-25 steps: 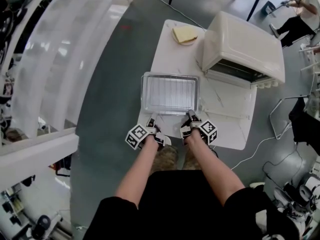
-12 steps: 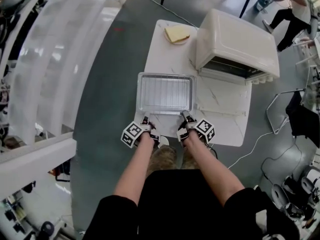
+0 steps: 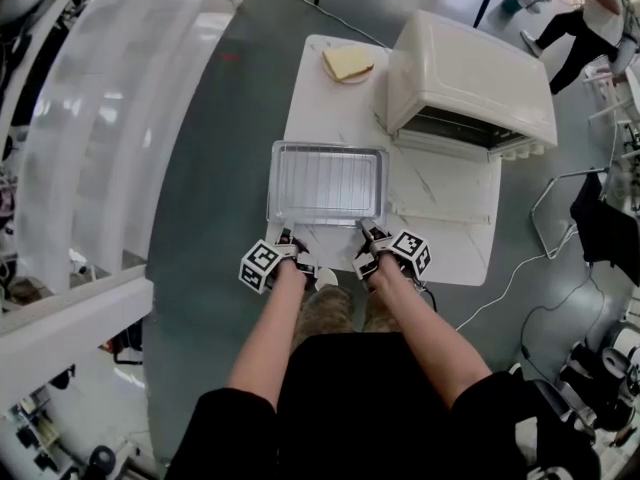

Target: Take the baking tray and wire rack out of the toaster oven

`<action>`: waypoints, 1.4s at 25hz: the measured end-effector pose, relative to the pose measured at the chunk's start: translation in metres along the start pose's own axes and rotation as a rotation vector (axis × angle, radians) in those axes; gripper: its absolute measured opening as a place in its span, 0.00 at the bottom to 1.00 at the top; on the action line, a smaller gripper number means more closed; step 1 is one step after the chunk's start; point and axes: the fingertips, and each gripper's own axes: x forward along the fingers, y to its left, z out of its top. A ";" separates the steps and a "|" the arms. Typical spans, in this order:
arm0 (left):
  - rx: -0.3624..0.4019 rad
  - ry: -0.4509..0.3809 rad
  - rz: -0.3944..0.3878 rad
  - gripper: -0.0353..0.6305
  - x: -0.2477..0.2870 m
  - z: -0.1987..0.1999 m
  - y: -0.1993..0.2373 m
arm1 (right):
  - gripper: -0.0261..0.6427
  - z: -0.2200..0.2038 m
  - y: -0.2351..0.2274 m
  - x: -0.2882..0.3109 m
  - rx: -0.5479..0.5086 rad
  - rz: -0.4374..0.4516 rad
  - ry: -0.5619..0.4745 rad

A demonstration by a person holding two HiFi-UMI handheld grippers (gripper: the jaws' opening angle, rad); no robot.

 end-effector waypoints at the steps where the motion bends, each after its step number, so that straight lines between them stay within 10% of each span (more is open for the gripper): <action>1: -0.021 -0.006 0.002 0.11 0.001 0.000 0.000 | 0.27 0.000 0.000 0.001 -0.004 -0.006 0.002; 12: -0.025 0.030 -0.054 0.12 0.004 -0.001 -0.005 | 0.27 0.004 -0.003 0.005 0.014 -0.016 0.003; 26: 0.053 0.032 -0.067 0.35 -0.020 -0.001 -0.005 | 0.28 0.001 0.004 -0.004 -0.051 0.012 0.038; 31: 0.162 0.056 -0.161 0.35 -0.046 -0.005 -0.031 | 0.28 0.012 0.022 -0.035 -0.091 0.058 -0.024; 35: 0.318 0.093 -0.316 0.35 -0.086 -0.025 -0.075 | 0.28 0.029 0.053 -0.094 -0.340 0.114 -0.110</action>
